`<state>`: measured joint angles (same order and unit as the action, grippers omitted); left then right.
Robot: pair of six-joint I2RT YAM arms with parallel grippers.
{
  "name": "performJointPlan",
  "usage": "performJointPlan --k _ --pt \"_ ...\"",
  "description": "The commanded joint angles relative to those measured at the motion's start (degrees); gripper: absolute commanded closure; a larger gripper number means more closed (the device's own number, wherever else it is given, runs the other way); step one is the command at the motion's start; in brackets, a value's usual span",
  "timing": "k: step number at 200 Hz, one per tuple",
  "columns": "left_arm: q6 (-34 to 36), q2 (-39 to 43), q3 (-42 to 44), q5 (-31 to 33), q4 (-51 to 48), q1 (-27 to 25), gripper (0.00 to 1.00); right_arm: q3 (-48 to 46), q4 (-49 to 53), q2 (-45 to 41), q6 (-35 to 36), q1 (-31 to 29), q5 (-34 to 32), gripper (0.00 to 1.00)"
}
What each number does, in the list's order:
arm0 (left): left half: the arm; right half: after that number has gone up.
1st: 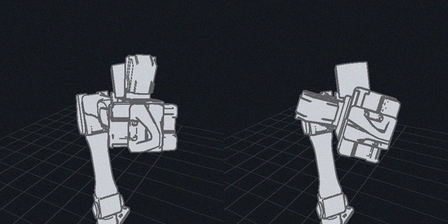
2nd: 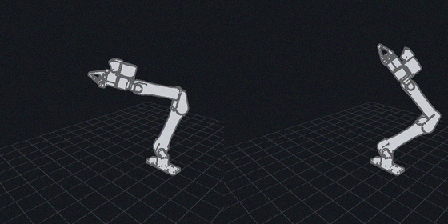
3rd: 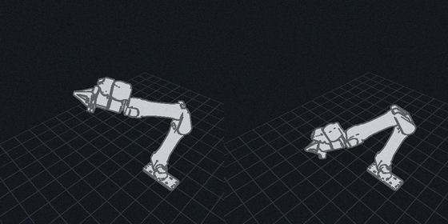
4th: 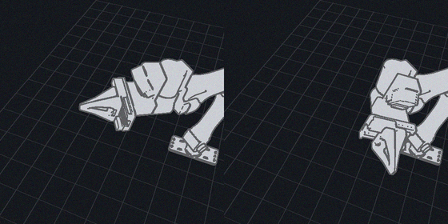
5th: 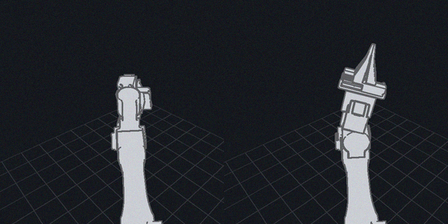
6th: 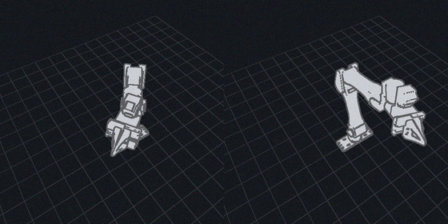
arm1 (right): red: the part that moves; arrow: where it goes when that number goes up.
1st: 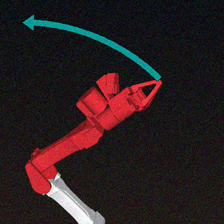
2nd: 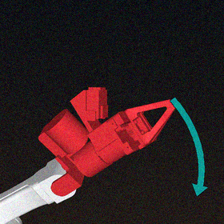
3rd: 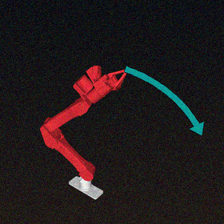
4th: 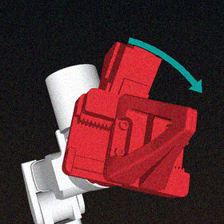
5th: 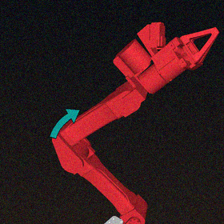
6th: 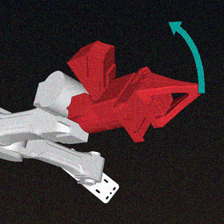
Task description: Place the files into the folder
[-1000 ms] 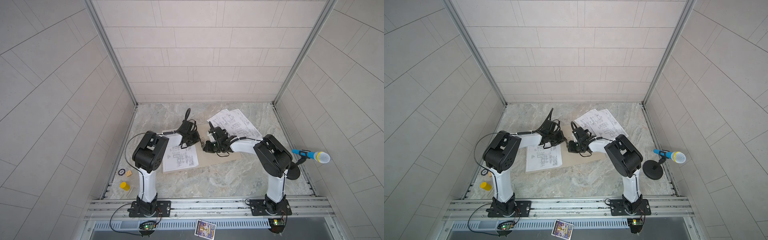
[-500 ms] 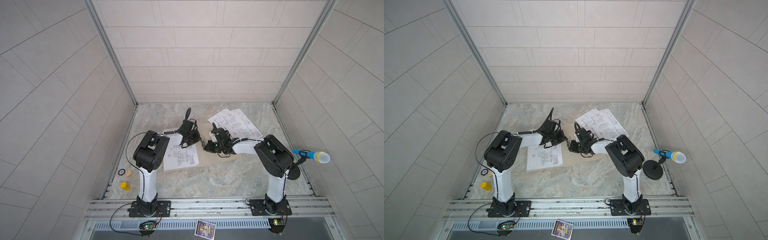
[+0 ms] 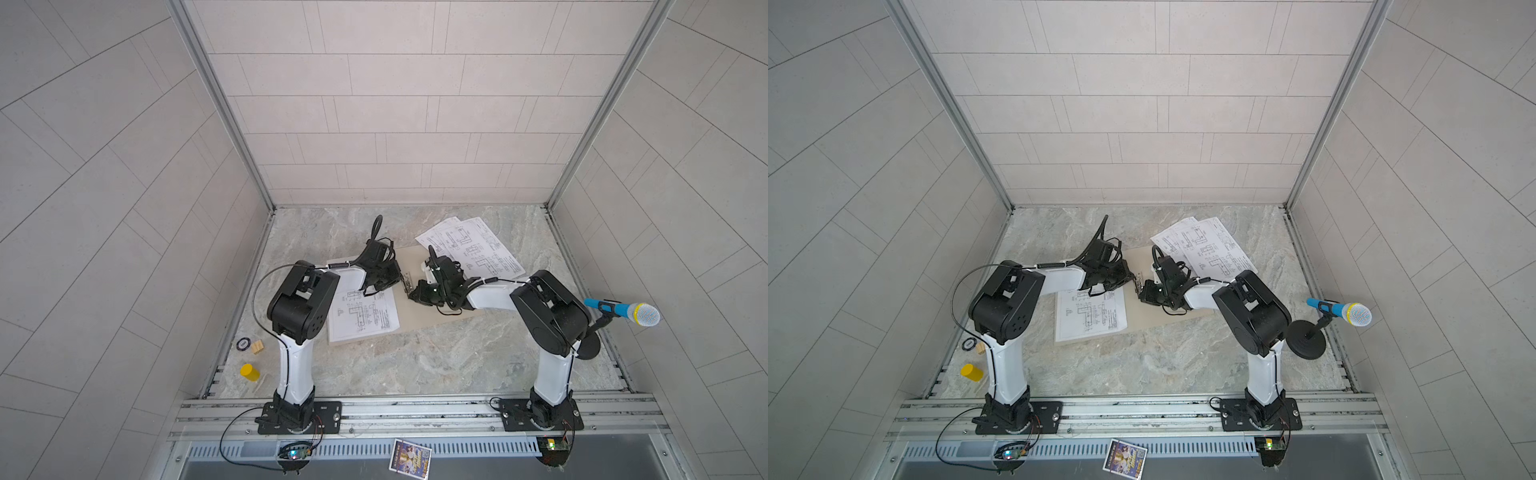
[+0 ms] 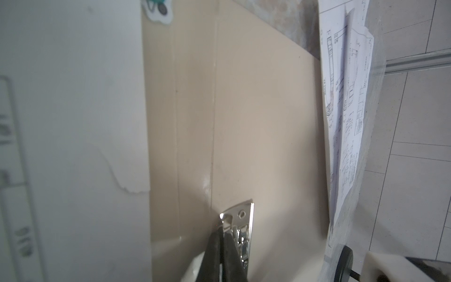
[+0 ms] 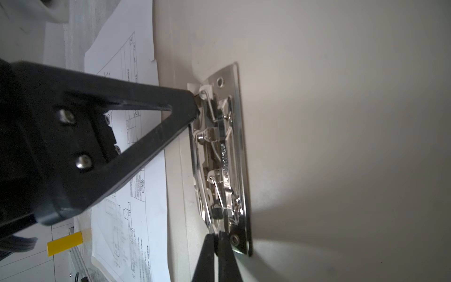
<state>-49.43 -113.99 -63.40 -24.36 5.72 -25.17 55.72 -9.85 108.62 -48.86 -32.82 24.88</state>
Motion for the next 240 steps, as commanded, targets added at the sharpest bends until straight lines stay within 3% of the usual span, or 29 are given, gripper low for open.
performJointPlan --k 1,145,240 --pt "2.4 -2.68 1.05 -0.49 -6.71 -0.94 0.97 -2.19 5.54 1.18 -0.57 2.78 -9.98 1.0" --pt "2.5 -3.08 0.78 -0.95 -6.34 -1.03 0.98 -2.02 5.76 -1.62 -0.84 3.59 -9.84 1.0" --pt "2.03 -1.44 -0.69 -2.04 -6.63 -1.05 0.97 4.42 8.05 -3.02 -0.05 1.71 -1.99 1.0"
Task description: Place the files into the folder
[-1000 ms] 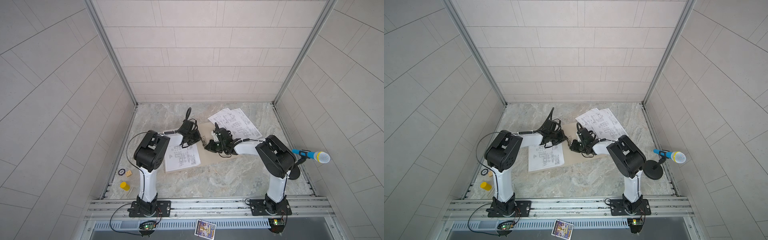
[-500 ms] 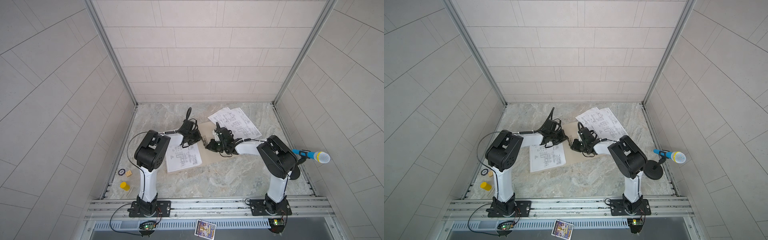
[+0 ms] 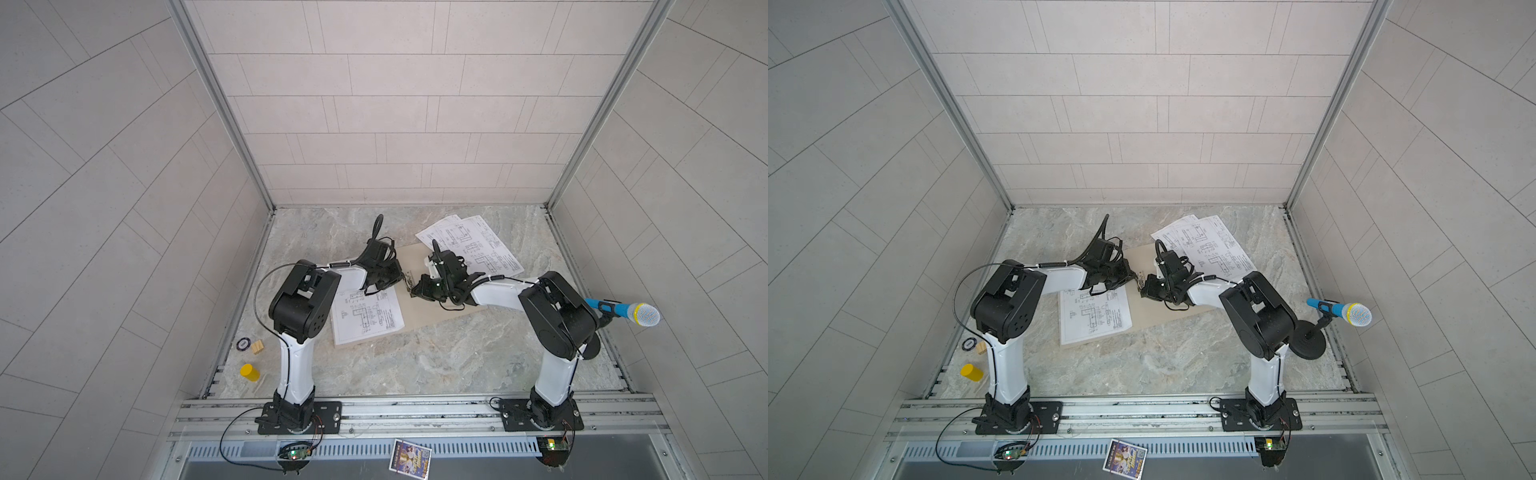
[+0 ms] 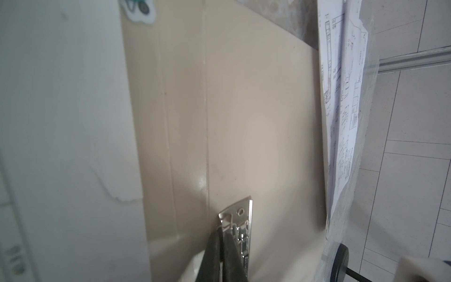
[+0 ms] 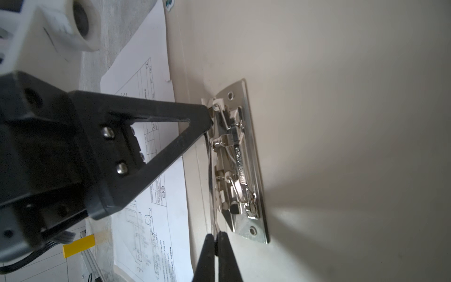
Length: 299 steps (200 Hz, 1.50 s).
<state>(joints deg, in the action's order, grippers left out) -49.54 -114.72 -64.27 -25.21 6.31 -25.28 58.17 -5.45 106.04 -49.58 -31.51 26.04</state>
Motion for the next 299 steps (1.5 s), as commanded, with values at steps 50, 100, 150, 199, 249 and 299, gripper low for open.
performJointPlan --k 50,100,150,199,249,299 --pt "2.08 -0.08 -1.77 -4.16 -7.37 -0.75 0.97 5.7 4.0 0.21 0.15 0.35 2.34 1.0" --pt "2.82 1.54 -3.71 -7.22 -8.3 0.54 0.93 7.53 2.13 1.02 -2.62 0.22 5.94 0.93" --pt "4.68 3.57 -6.36 -8.19 -11.87 2.55 0.83 7.64 -2.52 0.27 -7.03 0.12 8.54 0.73" --pt "6.14 6.67 -8.41 -7.25 -15.46 3.55 0.75 6.12 -5.15 -3.74 -7.83 0.48 8.94 0.67" --pt "6.64 9.51 -7.84 -6.03 -17.11 4.6 0.72 1.52 -6.27 -9.1 -6.5 3.69 8.59 0.66" --pt "7.71 13.68 -5.82 -3.48 -17.85 4.62 0.67 -2.56 2.78 -16.14 3.4 10.98 6.98 0.6"
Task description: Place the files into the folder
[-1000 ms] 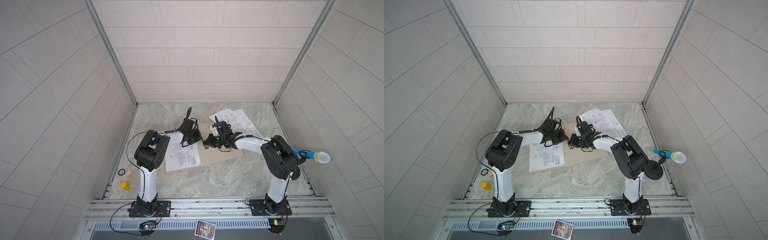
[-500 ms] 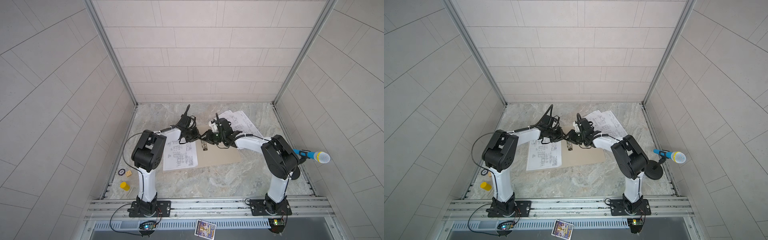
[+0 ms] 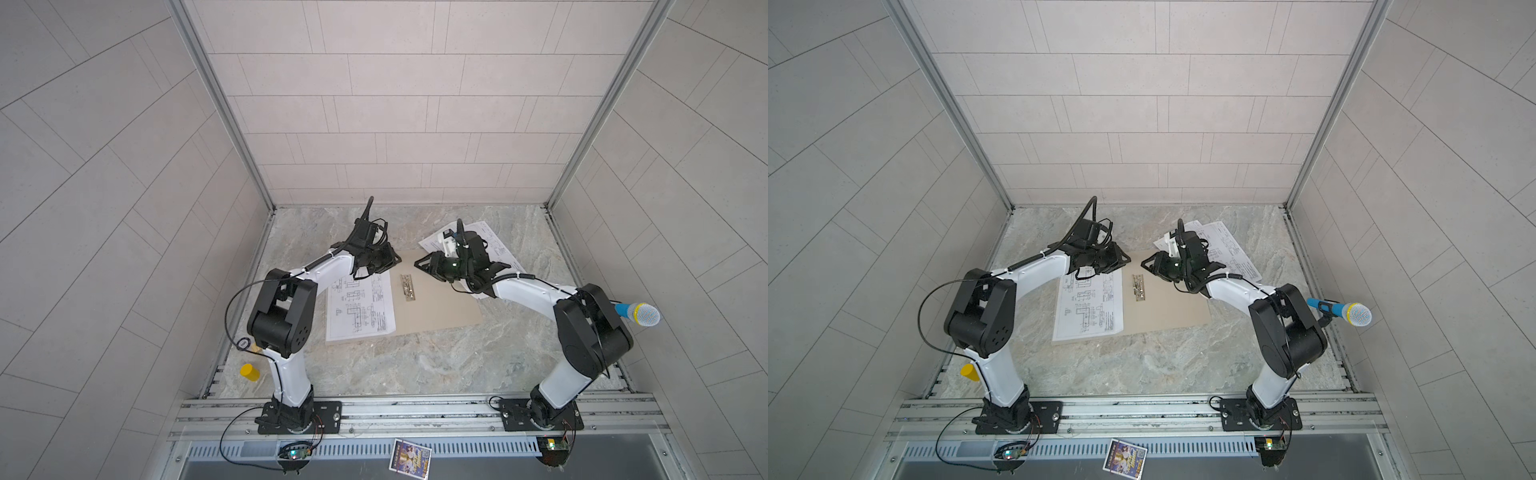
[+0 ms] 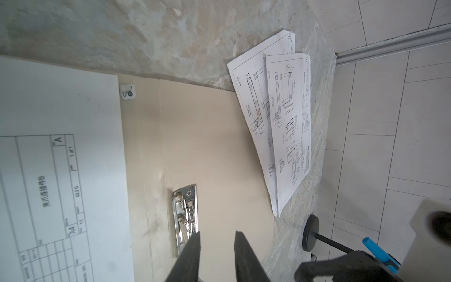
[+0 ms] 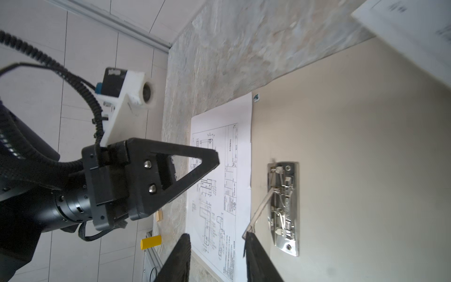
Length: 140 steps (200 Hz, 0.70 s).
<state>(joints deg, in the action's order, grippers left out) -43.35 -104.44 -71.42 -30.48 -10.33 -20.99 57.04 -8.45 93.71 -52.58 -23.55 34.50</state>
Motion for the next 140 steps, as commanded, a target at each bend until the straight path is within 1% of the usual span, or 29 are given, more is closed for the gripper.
performJointPlan --k 1,11,25,42,55,71,98,100,117,140 --pt "1.52 3.48 1.39 1.81 -1.2 0.34 0.67 -1.46 6.19 -3.98 6.72 3.18 -1.64 0.6" --pt "1.52 4.26 1.88 1.83 -0.73 0.14 0.66 -2.37 9.09 -5.36 9.67 5.31 -3.5 0.58" --pt "1.18 5.01 2.06 1.75 -0.48 -0.46 0.64 -4.75 9.76 -7.07 12.52 8.75 -4.83 0.54" --pt "1.1 5.21 1.51 1.54 -0.47 -1.85 0.62 -7.32 10.08 -8.08 14.1 13.63 -5.48 0.5" --pt "1.08 4.98 0.82 1.98 -0.45 -3.26 0.61 -8.87 10.37 -8.43 14.87 17.11 -5.59 0.5" --pt "1.13 4.41 0.06 2.28 -1.07 -4.33 0.61 -10.12 10.87 -8.63 16.27 19.97 -5.52 0.49" --pt "1.52 5.0 1.06 2.82 -2.75 -5.03 0.6 -10.71 12.62 -8.03 18.64 21.09 -5.0 0.49" --pt "2.64 5.25 1.2 2.87 -2.85 -5.09 0.6 -10.78 12.7 -7.96 18.65 21.11 -4.87 0.49" --pt "4.36 6.86 3.58 1.9 -2.9 -5.69 0.6 -11.95 11.8 -7.28 17.62 21.09 -3.91 0.49" --pt "5.73 9.66 7.77 0.31 -3.14 -7.24 0.61 -14.08 8.07 -6.28 15.55 21.14 -1.4 0.49"
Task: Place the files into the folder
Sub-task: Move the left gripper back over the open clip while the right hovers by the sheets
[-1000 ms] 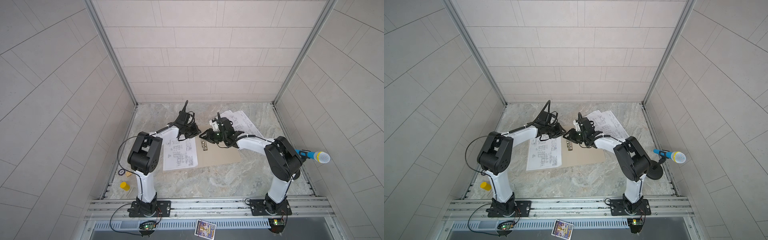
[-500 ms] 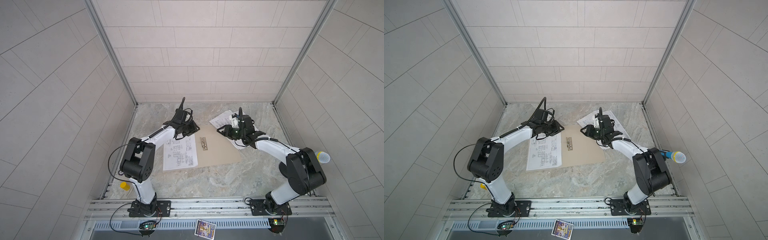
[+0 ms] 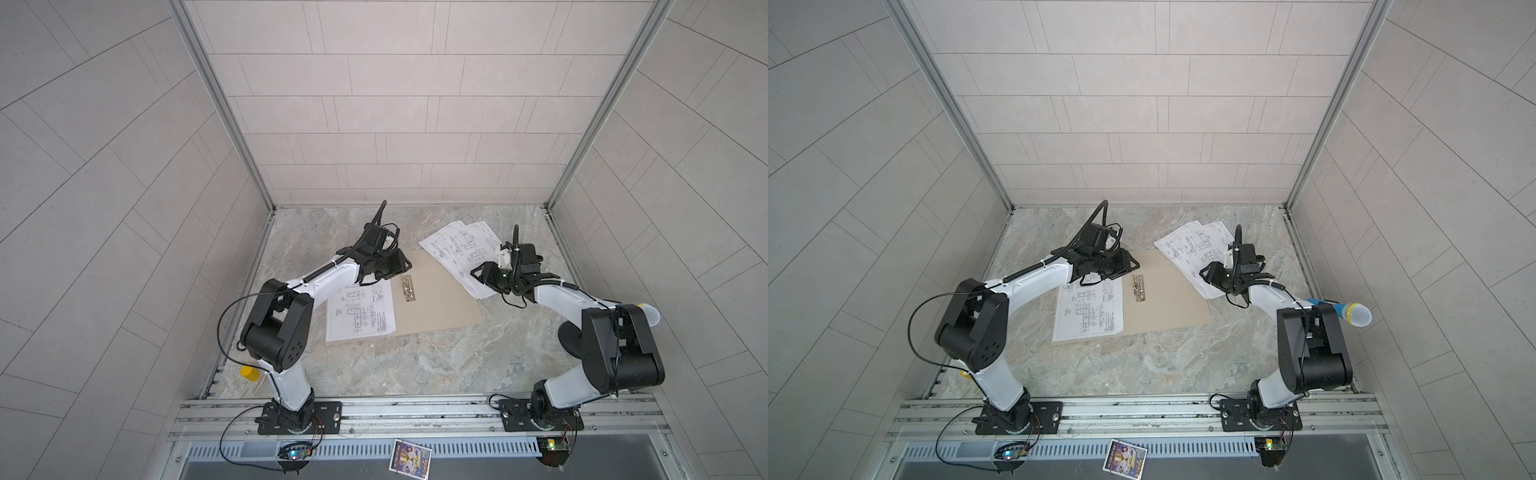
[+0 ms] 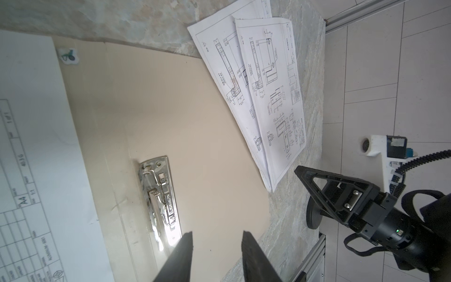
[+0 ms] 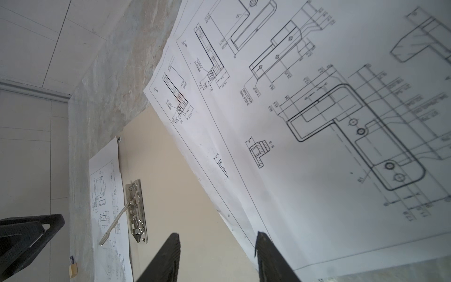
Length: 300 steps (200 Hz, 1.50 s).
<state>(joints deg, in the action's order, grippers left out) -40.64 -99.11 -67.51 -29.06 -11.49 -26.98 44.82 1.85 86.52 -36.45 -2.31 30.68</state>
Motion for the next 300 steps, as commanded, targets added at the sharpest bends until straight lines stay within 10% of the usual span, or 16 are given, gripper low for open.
performJointPlan --k 1,121,300 --pt "3.02 4.43 4.13 -1.1 -2.02 -1.33 0.61 -1.89 -2.3 0.96 -0.61 -0.17 2.48 0.49" --pt "-9.36 10.24 21.37 -3.72 17.12 -7.12 0.6 -3.82 -8.11 7.57 -5.74 -8.74 3.0 0.54" --pt "-1.37 -11.16 -0.13 -5.86 10.82 -0.03 0.59 -2.61 0.69 7.17 -0.65 -8.9 -2.17 0.56"
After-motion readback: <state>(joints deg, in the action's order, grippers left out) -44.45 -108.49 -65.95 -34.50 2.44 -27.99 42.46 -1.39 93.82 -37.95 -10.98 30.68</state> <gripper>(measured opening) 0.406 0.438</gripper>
